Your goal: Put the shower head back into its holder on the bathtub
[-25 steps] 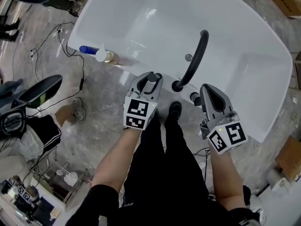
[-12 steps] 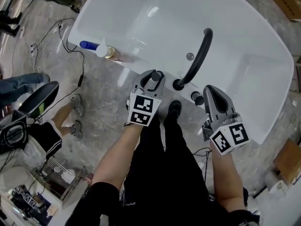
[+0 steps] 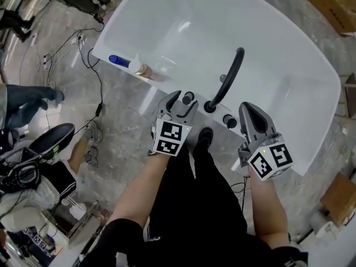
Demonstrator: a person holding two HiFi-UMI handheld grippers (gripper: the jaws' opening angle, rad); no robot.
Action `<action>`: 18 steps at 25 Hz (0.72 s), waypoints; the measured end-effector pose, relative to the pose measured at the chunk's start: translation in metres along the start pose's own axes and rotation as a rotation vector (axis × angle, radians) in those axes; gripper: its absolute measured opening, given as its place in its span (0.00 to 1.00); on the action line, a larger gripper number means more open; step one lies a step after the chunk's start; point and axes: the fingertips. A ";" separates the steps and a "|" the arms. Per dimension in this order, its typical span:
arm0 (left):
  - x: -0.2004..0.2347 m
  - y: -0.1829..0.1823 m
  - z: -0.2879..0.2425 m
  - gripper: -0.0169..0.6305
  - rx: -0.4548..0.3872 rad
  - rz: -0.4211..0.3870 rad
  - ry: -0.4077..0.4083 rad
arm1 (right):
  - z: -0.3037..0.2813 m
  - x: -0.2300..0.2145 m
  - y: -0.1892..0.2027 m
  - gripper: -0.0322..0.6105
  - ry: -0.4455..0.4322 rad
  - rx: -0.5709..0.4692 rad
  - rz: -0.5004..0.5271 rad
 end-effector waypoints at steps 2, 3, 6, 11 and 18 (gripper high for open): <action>-0.002 -0.006 0.007 0.41 -0.015 0.001 -0.004 | 0.004 0.003 -0.006 0.07 0.001 -0.002 -0.002; -0.002 -0.009 0.010 0.39 -0.020 0.003 -0.004 | 0.006 0.004 -0.009 0.07 -0.003 -0.005 0.000; 0.001 -0.013 0.012 0.24 -0.014 0.002 -0.009 | 0.007 0.006 -0.015 0.07 -0.007 -0.004 0.000; 0.003 -0.028 0.015 0.26 -0.002 -0.007 -0.013 | 0.012 0.008 -0.033 0.07 -0.004 -0.003 -0.013; -0.006 -0.084 0.065 0.28 -0.088 0.022 -0.041 | 0.031 0.018 -0.079 0.07 -0.029 -0.040 0.018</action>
Point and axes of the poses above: the fingertips, and each gripper's own axes: z backward along the fingers, x to its left, y out of its underside, and after that the axes turned 8 degrees about y, right-handed
